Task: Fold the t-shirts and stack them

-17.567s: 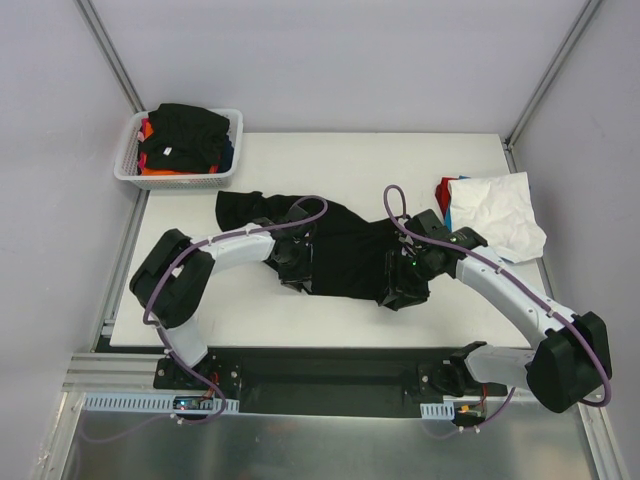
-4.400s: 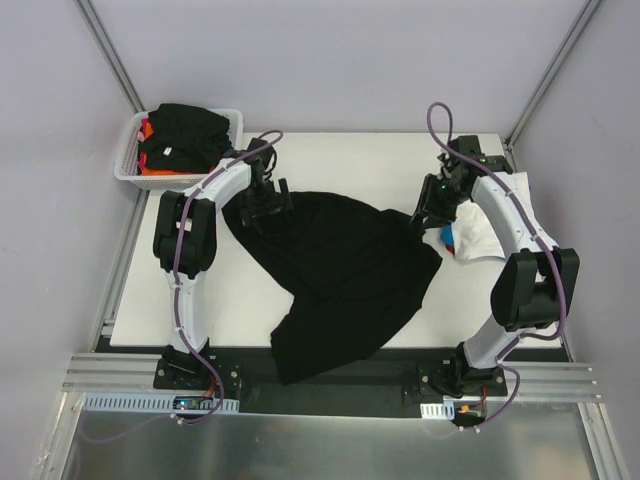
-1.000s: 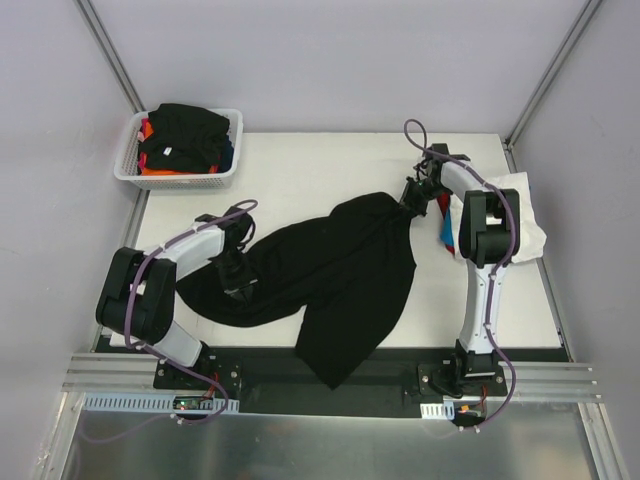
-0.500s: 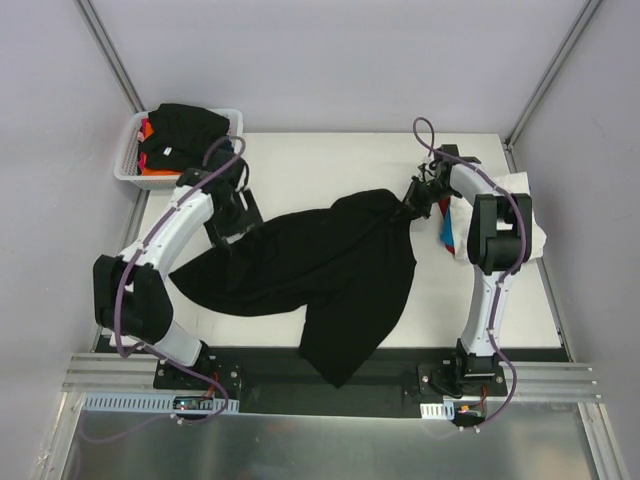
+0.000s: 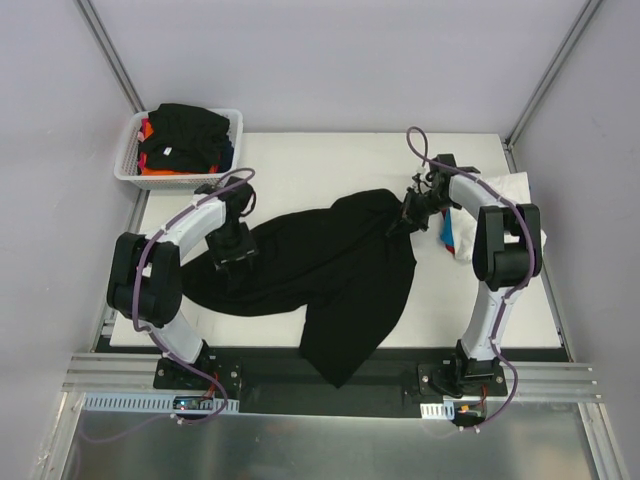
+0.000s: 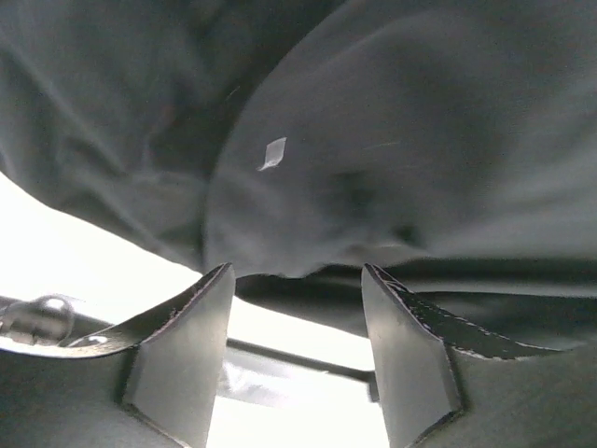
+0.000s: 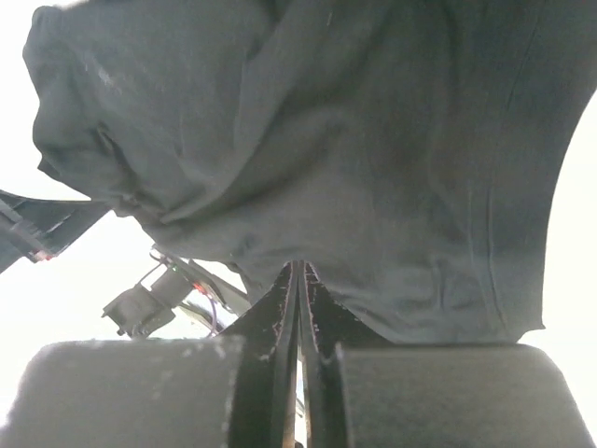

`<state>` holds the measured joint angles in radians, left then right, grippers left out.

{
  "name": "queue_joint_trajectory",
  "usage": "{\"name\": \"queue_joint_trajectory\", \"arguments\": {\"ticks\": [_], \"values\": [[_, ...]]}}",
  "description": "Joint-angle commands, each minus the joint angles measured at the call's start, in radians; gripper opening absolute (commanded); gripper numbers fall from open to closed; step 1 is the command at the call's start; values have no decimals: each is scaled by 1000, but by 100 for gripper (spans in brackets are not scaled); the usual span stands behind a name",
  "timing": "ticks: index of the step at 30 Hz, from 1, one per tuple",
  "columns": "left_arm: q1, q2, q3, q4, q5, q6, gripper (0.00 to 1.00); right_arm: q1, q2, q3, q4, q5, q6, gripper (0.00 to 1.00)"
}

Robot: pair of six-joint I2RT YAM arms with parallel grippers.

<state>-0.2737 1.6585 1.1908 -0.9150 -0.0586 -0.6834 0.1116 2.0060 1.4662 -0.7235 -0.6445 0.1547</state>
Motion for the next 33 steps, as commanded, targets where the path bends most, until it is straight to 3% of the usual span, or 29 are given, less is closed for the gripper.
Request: {"name": "queue_joint_trajectory", "arguments": {"ticks": [1, 17, 26, 28, 29, 31, 33], "values": [[2, -51, -57, 10, -3, -15, 58, 2, -110, -27, -22, -7, -43, 1], [4, -65, -152, 60, -178, 45, 58, 2, -162, -96, -59, 5, -75, 1], [2, -78, -195, 191, -64, 82, 56, 2, -171, -98, -76, 12, -78, 1], [2, -91, -203, 209, -41, 76, 50, 2, -177, -98, -80, 14, -78, 1], [4, -95, -206, 212, -40, 73, 30, 2, -181, -96, -79, 16, -76, 1], [2, -97, -209, 214, -38, 70, 15, 2, -187, -99, -83, 20, -78, 1], [4, -92, -207, 215, -38, 74, 7, 2, -188, -101, -83, 20, -78, 1]]}}
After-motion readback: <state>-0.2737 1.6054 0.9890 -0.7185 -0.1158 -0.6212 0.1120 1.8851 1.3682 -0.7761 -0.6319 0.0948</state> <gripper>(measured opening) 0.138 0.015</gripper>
